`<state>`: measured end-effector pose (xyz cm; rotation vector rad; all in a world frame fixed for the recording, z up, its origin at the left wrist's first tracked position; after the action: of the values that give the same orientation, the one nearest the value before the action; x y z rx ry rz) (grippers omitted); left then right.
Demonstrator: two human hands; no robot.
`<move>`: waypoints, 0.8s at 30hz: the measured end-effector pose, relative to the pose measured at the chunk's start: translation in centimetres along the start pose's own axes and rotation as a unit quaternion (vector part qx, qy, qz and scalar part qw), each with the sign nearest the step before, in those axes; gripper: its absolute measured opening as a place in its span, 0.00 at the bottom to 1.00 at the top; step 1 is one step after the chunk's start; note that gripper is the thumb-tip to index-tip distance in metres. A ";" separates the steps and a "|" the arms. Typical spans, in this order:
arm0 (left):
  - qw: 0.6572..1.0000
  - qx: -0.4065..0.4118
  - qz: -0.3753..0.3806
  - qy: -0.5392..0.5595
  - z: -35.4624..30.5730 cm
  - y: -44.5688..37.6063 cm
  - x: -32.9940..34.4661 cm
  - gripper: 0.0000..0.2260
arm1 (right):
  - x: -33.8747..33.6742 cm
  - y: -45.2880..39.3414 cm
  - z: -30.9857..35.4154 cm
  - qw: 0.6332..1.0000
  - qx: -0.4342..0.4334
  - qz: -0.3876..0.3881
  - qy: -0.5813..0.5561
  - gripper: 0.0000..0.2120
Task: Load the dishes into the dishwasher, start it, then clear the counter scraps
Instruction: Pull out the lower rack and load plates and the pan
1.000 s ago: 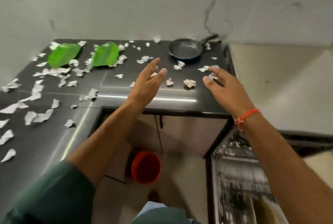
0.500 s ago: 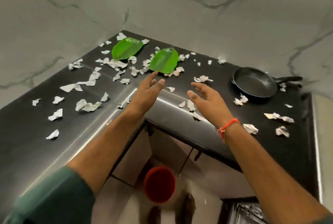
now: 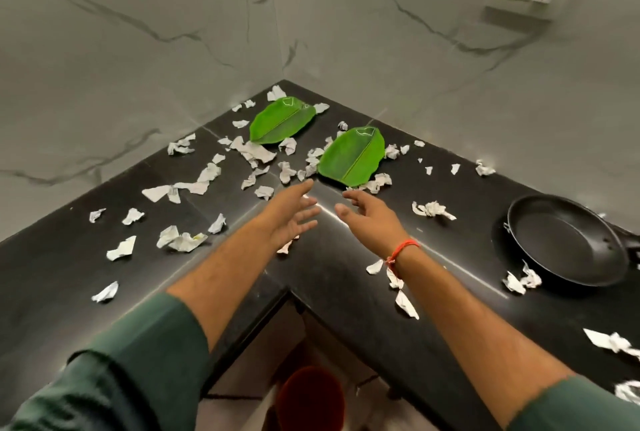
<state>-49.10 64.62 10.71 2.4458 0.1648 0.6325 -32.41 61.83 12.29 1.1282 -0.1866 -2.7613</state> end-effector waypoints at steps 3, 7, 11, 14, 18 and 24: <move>1.000 -0.013 -0.010 -0.009 -0.4 -4.6 0.9 0.22 | 0.7 -2.6 0.3 1.000 0.014 0.003 0.020 0.22; 0.998 -0.051 -0.020 0.018 -0.4 -10.6 2.6 0.23 | 1.7 -5.0 -0.4 0.998 0.060 -0.020 0.024 0.21; 0.996 -0.074 -0.019 0.042 -0.5 -14.2 3.7 0.24 | 2.5 -5.4 -1.2 0.994 0.096 -0.049 0.026 0.22; 0.993 -0.114 -0.006 0.018 -0.6 -16.0 4.1 0.17 | 2.8 -5.3 -1.7 0.989 0.130 -0.072 0.011 0.21; 0.994 -0.111 0.010 -0.023 -1.9 -17.8 4.6 0.09 | 2.9 -4.9 -1.6 0.985 0.153 -0.084 0.015 0.18; 0.995 -0.073 0.063 -0.016 -3.9 -15.9 4.6 0.11 | 1.5 -3.3 -1.3 0.970 0.202 -0.127 -0.052 0.16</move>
<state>-46.48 80.75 6.00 2.3367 -0.0488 0.6355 -32.83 64.74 9.75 1.1623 -0.6919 -3.1049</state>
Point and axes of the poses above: each hand's wrist, its own y-axis away from the middle knuckle, its own x-axis out of the palm, z = x × y, the point moved 2 cm from there along -y, towards the middle knuckle, and after that the axes turned 15 degrees about y, right-handed, at the moved point
